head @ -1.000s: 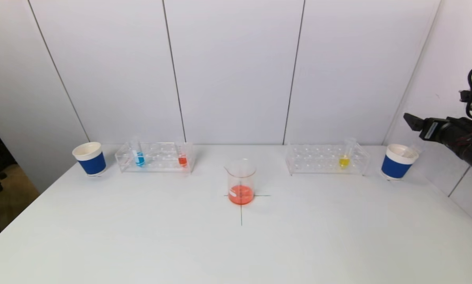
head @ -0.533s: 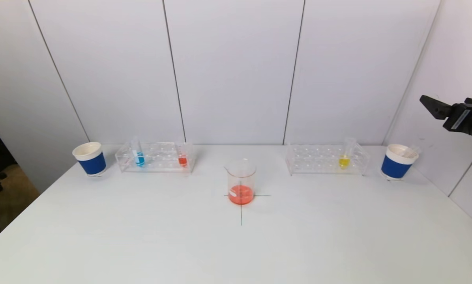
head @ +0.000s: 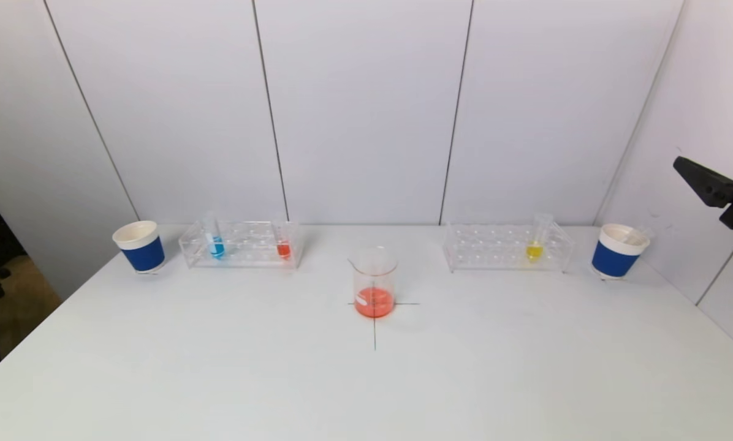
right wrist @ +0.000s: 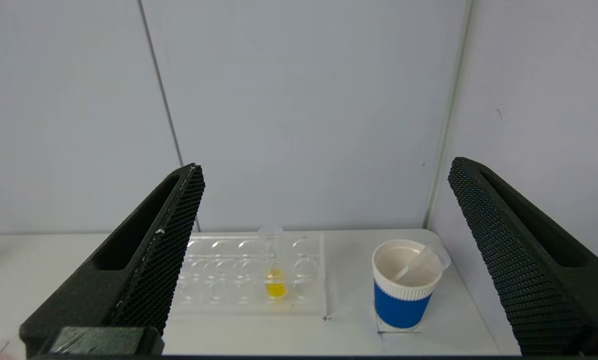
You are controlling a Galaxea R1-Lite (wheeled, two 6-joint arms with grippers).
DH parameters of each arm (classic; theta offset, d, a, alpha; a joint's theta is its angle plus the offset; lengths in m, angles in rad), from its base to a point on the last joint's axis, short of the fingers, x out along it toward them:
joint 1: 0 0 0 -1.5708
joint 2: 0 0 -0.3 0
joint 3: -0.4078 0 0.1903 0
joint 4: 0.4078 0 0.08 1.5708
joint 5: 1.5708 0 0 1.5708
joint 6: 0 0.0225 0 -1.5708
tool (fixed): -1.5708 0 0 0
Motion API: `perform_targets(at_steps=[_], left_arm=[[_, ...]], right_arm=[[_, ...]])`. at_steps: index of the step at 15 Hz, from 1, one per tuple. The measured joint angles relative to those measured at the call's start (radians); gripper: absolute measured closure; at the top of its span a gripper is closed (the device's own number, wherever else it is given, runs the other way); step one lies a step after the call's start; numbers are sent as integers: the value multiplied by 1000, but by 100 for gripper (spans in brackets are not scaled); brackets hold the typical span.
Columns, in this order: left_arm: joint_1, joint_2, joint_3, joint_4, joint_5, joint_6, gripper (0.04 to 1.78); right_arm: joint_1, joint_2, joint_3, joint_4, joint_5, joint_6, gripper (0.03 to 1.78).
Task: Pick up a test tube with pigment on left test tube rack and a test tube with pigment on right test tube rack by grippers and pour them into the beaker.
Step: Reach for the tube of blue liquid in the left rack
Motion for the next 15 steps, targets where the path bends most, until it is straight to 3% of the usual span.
perform_targets(at_steps=[3,5,10,15], left_arm=[[0,0,0,0,0,0,6],[0,0,0,0,0,0,6],[0,0,0,0,0,0,6],[0,0,0,0,0,0,6]], right_arm=[[126,-87,109,4,-120,-7,4],[174,-156,174,9,-189,-15,4],[193,-368,298,81,-208,-20,4],[216,-642,311,362,-209,-15,4]])
